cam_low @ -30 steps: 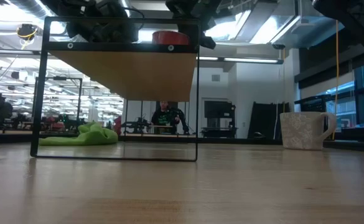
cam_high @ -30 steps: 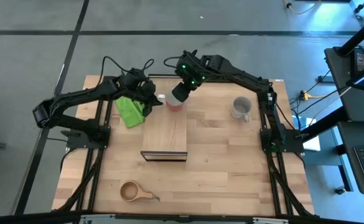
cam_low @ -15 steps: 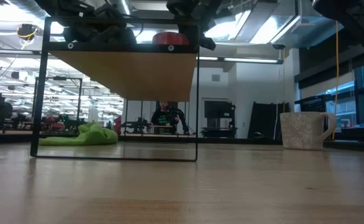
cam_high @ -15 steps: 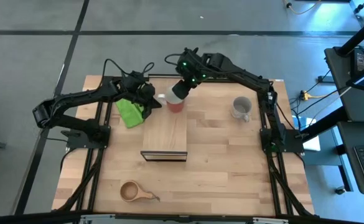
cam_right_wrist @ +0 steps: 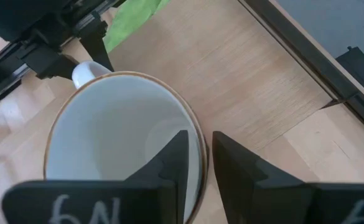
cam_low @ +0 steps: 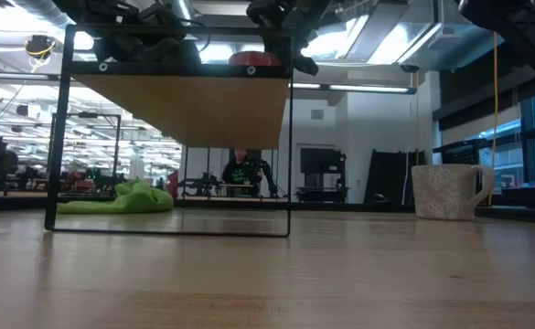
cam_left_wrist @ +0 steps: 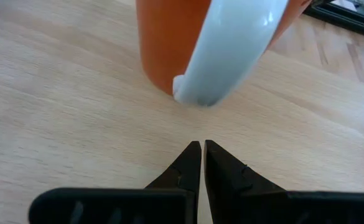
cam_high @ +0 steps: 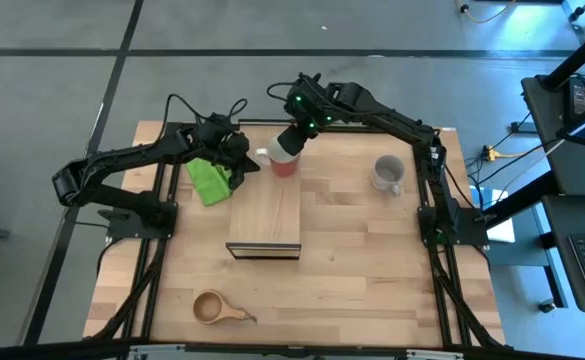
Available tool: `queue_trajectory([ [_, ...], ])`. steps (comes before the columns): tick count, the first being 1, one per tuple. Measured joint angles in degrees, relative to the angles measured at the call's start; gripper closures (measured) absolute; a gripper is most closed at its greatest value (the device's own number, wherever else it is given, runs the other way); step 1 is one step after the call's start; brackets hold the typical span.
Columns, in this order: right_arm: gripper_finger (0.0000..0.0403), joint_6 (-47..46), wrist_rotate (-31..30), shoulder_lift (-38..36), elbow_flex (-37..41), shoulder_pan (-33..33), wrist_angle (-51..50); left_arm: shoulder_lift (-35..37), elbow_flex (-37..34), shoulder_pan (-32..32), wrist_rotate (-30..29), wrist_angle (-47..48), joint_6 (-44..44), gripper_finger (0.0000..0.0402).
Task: Stack small to large cups/mugs on shelf
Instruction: Put the red mug on the shelf
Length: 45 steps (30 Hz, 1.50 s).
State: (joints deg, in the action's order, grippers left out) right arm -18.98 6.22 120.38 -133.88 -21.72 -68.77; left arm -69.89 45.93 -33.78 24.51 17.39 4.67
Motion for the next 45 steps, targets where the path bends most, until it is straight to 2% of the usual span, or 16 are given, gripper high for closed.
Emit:
queue_trajectory([
  [9, 0.0329, -0.3, 2.4, 0.0, 0.0, 0.4, 0.9, 0.0, 0.0, 0.0, 0.0, -0.1, 0.0, 0.0388],
  [31, 0.0329, 1.5, 2.4, -1.3, -1.1, 0.4, -2.6, 0.0, 0.0, -0.1, 0.0, 0.0, 0.1, 0.0388],
  [40, 0.0329, 2.8, -1.8, -6.2, -1.2, 0.0, -2.9, -0.1, 0.0, -0.1, 0.0, 0.0, 0.1, 0.0388],
  [45, 0.0329, 1.0, -2.6, -8.6, -1.2, 0.0, -9.5, -0.1, 0.0, -0.1, 0.0, -0.1, 0.1, 0.0388],
])
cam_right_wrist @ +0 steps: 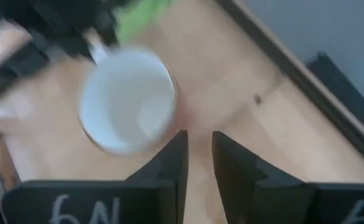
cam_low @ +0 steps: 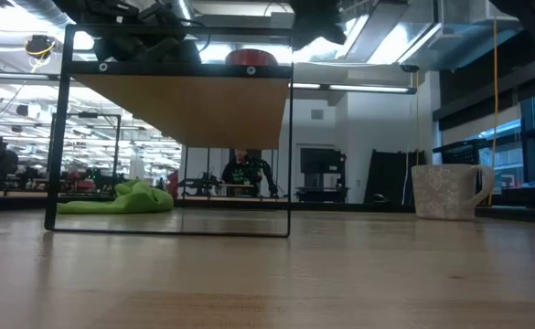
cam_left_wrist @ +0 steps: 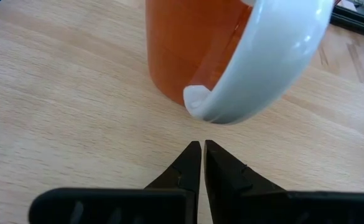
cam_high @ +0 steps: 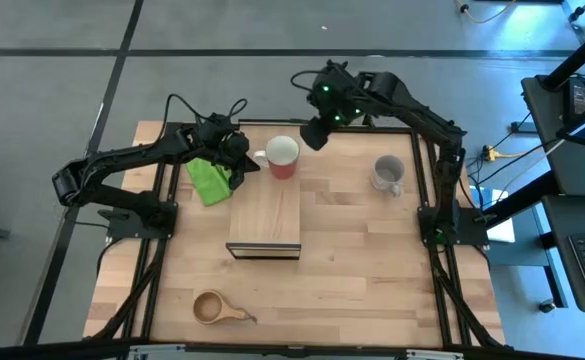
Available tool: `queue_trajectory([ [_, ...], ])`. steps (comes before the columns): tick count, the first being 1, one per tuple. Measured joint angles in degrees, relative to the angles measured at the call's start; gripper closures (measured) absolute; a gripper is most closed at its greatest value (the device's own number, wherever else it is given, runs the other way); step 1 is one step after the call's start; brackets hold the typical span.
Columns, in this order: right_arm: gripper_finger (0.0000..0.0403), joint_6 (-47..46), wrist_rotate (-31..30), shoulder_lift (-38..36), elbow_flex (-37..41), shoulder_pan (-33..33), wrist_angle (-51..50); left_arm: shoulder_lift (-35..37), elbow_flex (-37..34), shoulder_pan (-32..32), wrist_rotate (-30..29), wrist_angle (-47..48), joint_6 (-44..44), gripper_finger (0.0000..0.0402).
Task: Stack small to large cups/mugs on shelf
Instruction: Put the red mug on the shelf
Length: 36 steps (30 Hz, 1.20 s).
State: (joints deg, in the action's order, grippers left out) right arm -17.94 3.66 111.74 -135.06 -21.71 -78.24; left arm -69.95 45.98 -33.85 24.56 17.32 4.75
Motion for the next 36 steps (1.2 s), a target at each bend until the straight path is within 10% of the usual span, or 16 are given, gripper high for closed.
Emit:
queue_trajectory([
  [25, 0.0401, -1.8, 0.6, -0.6, 12.3, 6.3, 1.7, 9.0, 0.0, -5.3, 0.4, 3.3, -1.0, 0.0388],
  [36, 0.0401, -10.7, 1.0, -20.8, 35.9, 8.8, 19.1, 9.0, 0.0, -5.6, 2.5, 2.8, 0.3, 0.0388],
])
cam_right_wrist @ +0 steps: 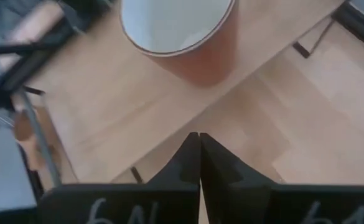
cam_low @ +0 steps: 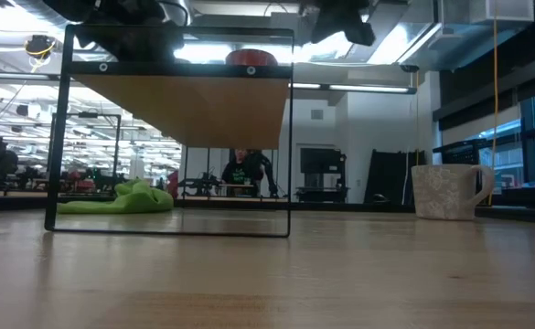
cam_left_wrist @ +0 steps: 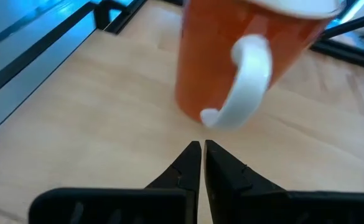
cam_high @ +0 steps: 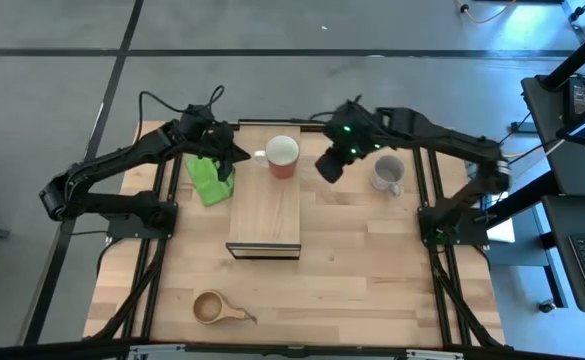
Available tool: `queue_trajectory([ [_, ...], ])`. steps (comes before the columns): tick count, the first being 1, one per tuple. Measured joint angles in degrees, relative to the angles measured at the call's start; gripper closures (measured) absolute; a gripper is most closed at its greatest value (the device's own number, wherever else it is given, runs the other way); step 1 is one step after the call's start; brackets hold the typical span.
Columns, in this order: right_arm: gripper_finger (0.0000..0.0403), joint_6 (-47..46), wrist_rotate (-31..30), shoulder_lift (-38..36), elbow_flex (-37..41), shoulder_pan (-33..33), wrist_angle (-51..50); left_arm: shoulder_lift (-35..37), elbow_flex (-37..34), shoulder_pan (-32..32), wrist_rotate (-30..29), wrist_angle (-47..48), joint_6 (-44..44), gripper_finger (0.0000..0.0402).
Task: Stack small to large cups/mugs on shelf
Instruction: Put the red mug on the shelf
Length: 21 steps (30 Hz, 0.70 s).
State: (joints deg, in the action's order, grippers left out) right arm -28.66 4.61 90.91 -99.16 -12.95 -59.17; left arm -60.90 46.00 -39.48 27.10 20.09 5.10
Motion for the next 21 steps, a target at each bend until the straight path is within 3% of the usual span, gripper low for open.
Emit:
queue_trajectory([
  [5, 0.0402, -5.1, 0.1, -7.6, 16.9, 1.0, 17.1, 0.0, 0.0, -0.3, 0.9, -1.7, -0.3, 0.0388],
  [8, 0.0402, -6.7, -0.5, -8.9, 23.1, 0.8, 23.3, 0.0, 0.0, -0.7, 0.9, -2.4, -1.3, 0.0388],
  [21, 0.0401, -7.0, 2.8, -5.5, 29.2, -1.2, 38.7, -0.3, 0.0, -0.7, 0.8, -3.0, -3.2, 0.0388],
])
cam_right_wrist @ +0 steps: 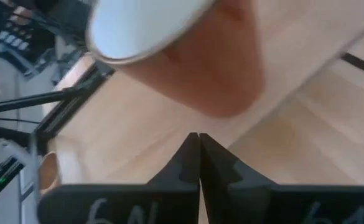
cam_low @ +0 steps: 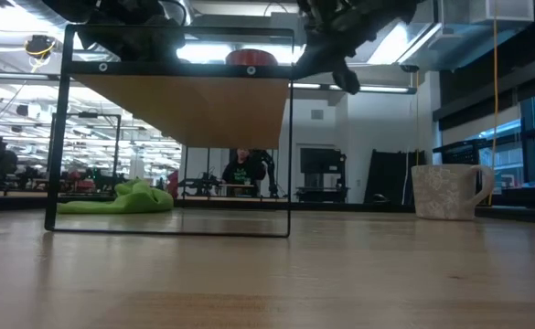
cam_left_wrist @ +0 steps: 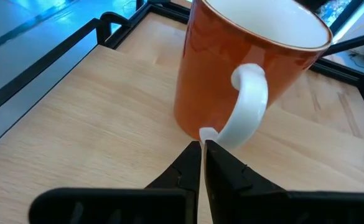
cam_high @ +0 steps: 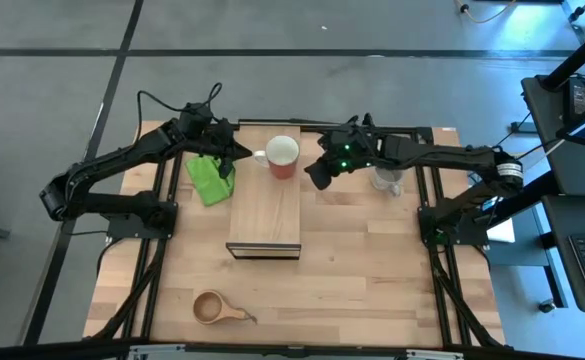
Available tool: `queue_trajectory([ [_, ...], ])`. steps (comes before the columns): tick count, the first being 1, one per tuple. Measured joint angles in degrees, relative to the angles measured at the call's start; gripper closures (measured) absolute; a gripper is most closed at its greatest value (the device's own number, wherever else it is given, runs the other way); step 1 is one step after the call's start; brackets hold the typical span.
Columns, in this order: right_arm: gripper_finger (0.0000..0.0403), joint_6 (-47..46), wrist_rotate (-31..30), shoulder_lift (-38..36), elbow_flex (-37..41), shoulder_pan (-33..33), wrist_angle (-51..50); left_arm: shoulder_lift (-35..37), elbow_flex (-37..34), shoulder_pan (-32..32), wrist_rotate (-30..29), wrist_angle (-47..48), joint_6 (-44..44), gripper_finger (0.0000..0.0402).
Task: Stack small to large cups/mugs on shelf
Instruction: Put the red mug on the shelf
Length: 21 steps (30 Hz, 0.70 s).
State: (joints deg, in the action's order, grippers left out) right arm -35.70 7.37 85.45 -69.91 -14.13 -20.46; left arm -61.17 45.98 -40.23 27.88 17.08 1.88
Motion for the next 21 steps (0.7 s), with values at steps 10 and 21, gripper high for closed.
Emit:
queue_trajectory([
  [10, 0.04, 0.0, 1.9, 3.6, 0.0, -0.6, 6.7, 0.0, 0.0, 0.0, -0.4, 0.2, -0.2, 0.0388],
  [21, 0.04, 0.8, 4.1, 4.4, 0.0, -2.0, 8.0, 0.0, 0.0, 0.0, -1.9, 0.4, -0.1, 0.0388],
])
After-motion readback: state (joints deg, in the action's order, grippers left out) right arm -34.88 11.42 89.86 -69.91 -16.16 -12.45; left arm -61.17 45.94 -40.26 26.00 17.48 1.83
